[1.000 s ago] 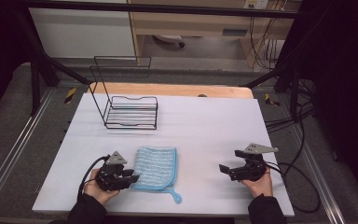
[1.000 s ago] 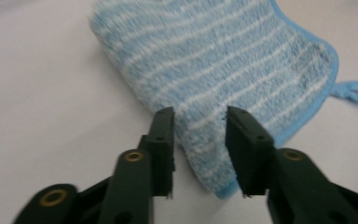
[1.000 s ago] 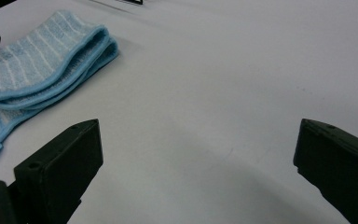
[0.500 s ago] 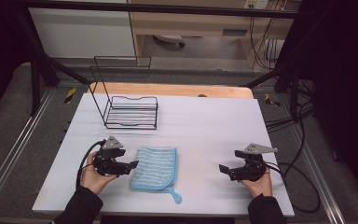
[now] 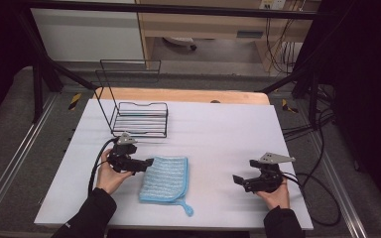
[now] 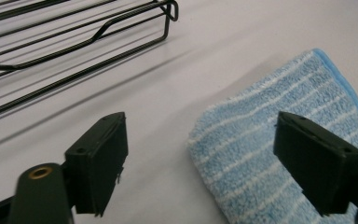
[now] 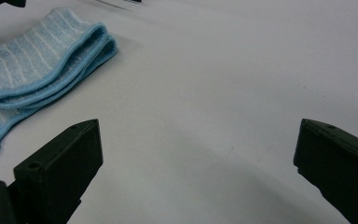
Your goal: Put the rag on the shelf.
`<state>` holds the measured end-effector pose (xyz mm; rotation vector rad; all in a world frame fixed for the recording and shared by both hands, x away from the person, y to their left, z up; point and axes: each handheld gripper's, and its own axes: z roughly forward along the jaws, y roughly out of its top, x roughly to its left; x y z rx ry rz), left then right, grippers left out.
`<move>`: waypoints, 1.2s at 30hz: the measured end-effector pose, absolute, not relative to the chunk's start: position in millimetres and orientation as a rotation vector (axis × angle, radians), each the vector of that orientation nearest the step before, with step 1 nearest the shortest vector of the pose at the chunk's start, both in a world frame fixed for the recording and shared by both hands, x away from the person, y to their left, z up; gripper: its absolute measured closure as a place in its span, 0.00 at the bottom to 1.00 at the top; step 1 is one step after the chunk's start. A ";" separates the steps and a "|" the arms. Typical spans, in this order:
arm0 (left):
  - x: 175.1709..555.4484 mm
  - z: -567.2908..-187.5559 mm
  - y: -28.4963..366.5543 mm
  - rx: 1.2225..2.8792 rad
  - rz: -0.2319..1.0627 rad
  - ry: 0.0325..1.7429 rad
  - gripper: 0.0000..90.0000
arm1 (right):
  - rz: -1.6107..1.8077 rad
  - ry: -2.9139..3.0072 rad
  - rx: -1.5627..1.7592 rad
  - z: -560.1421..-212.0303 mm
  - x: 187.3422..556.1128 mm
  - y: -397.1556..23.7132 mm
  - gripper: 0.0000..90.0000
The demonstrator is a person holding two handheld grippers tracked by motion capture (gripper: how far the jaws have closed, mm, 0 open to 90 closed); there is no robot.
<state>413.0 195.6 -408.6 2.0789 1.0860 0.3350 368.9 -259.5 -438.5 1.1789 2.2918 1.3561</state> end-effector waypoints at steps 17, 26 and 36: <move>425.0 -438.3 193.5 2.069 0.151 1.195 0.67 | 1.354 2.305 1.182 -439.9 369.8 -257.5 0.02; 424.9 -441.5 191.4 2.091 0.124 1.183 0.77 | 1.364 2.308 1.197 -439.0 370.5 -253.0 0.02; 423.4 -441.9 188.7 2.118 0.145 1.152 0.83 | 1.364 2.314 1.204 -434.2 374.4 -235.9 0.03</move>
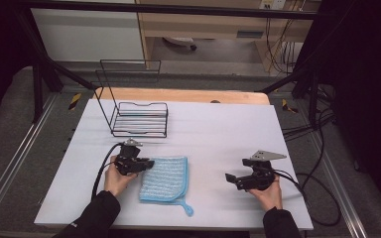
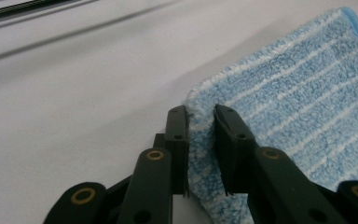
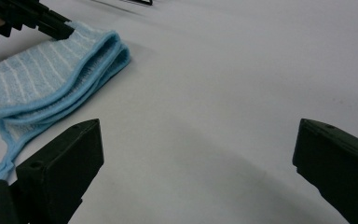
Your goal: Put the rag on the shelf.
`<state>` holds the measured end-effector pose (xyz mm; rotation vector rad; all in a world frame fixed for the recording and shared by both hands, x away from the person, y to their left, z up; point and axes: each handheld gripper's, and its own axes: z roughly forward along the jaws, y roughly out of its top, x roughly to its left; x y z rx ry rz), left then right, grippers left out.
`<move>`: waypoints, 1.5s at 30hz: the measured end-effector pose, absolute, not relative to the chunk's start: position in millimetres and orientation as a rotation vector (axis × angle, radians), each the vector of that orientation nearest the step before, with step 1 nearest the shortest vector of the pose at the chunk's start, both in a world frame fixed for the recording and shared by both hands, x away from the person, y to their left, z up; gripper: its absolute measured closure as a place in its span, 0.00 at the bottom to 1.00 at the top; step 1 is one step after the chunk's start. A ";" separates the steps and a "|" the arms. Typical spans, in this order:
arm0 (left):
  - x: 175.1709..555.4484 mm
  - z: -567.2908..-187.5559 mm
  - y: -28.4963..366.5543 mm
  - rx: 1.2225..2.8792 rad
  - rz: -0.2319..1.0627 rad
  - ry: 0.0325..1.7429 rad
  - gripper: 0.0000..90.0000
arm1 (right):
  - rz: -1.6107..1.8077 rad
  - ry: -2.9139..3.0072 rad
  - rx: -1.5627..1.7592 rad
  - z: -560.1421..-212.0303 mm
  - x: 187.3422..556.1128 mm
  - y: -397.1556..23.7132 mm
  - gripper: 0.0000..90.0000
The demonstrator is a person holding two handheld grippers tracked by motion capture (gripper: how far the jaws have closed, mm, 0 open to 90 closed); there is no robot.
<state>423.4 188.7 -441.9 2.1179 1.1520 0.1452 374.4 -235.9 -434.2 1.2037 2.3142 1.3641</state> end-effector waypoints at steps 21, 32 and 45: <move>422.8 -443.5 187.6 2.120 0.166 1.128 0.84 | 1.350 2.375 1.162 -427.0 392.9 -163.8 0.04; 421.9 -444.0 187.8 2.120 0.178 1.115 0.84 | 1.339 2.418 1.152 -427.3 415.6 -119.2 0.11; 421.4 -444.3 187.4 2.117 0.184 1.113 0.84 | 1.316 2.518 1.165 -441.6 433.1 -90.7 0.45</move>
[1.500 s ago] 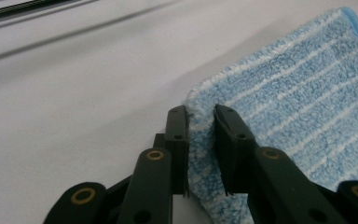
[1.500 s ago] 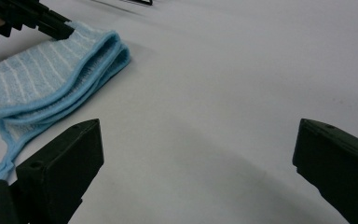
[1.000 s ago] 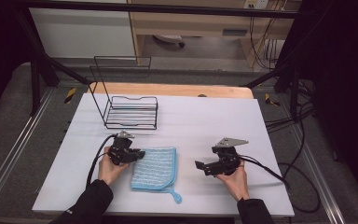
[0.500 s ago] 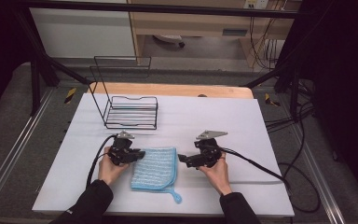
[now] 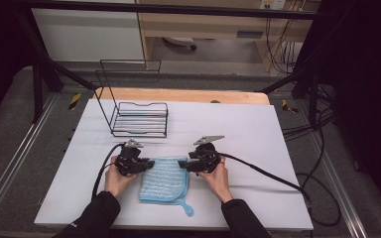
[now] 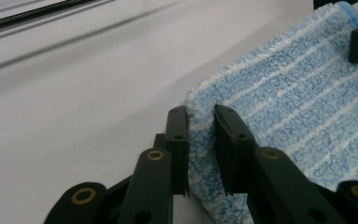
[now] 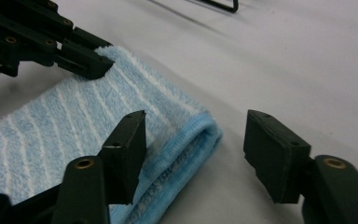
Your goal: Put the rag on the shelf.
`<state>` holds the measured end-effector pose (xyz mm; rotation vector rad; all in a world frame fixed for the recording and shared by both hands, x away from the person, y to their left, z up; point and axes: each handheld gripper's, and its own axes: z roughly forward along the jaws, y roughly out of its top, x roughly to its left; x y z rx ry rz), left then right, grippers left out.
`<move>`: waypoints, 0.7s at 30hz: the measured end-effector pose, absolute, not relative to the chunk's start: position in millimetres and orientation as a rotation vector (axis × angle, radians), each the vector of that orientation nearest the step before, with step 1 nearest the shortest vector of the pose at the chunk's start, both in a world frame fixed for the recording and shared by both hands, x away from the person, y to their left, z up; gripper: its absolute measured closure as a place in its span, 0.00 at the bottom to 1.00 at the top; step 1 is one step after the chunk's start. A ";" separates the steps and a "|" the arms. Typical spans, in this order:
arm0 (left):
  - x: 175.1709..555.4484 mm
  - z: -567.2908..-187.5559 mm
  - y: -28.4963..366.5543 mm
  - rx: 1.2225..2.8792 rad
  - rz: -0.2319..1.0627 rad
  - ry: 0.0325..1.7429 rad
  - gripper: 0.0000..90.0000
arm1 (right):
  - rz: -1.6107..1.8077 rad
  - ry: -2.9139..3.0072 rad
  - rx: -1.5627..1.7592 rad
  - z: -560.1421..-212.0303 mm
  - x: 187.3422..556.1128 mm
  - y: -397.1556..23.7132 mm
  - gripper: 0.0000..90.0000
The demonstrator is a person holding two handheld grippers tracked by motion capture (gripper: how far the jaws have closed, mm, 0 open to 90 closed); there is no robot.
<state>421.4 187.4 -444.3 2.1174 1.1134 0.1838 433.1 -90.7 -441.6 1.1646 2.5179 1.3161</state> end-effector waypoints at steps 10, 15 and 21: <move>421.7 -444.4 188.0 2.120 0.182 1.104 0.83 | 1.290 2.571 1.222 -452.7 435.0 -86.2 0.63; 422.6 -444.8 189.4 2.117 0.169 1.098 0.83 | 1.286 2.599 1.224 -452.6 433.3 -86.2 0.70; 423.7 -445.8 192.5 2.106 0.145 1.092 0.83 | 1.300 2.618 1.261 -453.2 433.2 -85.5 0.77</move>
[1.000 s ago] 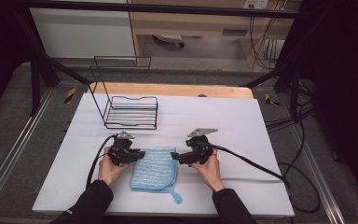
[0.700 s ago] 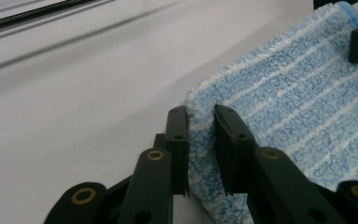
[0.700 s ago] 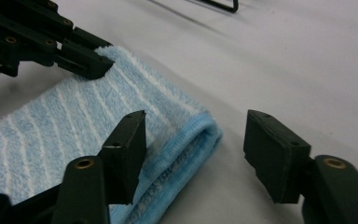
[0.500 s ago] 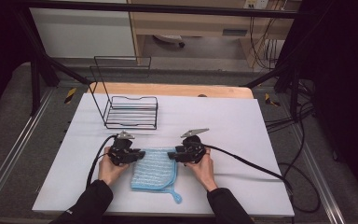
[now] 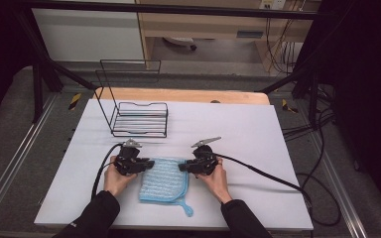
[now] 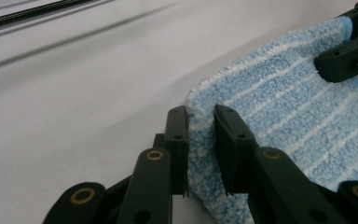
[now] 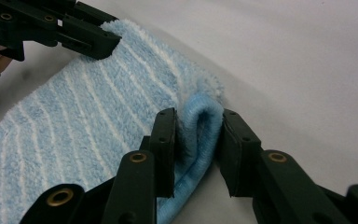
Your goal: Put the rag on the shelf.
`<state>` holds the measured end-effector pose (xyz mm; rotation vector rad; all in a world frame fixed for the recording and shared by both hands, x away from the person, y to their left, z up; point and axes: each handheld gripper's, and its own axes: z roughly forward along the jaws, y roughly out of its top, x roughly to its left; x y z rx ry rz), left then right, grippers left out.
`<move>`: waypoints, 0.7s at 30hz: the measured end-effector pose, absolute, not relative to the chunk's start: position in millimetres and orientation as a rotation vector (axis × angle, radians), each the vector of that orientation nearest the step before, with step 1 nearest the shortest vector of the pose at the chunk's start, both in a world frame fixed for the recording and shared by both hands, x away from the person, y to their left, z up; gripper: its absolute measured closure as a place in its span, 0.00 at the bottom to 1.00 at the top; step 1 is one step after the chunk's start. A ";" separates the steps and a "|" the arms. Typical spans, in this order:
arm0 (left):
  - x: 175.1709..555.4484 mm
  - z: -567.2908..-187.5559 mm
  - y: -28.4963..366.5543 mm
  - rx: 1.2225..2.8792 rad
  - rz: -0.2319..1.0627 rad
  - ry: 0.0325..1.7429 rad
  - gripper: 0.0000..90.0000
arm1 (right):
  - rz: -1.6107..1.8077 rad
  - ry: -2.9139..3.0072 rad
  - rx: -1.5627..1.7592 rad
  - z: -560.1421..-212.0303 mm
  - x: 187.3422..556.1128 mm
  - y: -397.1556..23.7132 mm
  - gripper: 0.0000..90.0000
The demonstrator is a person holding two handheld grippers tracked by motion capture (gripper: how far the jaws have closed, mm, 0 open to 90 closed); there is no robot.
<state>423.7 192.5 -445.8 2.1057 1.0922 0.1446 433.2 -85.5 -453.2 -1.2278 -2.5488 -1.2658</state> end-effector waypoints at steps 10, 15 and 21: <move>422.1 -445.6 192.2 2.093 0.157 1.098 0.84 | -1.285 -2.502 -1.273 -455.0 431.2 -84.2 0.86; 420.6 -443.9 193.8 2.079 0.155 1.098 0.88 | -1.298 -2.502 -1.283 -454.0 430.2 -84.4 0.87; 417.4 -439.6 196.3 2.054 0.162 1.087 0.88 | -1.324 -2.503 -1.286 -450.5 427.6 -85.1 0.87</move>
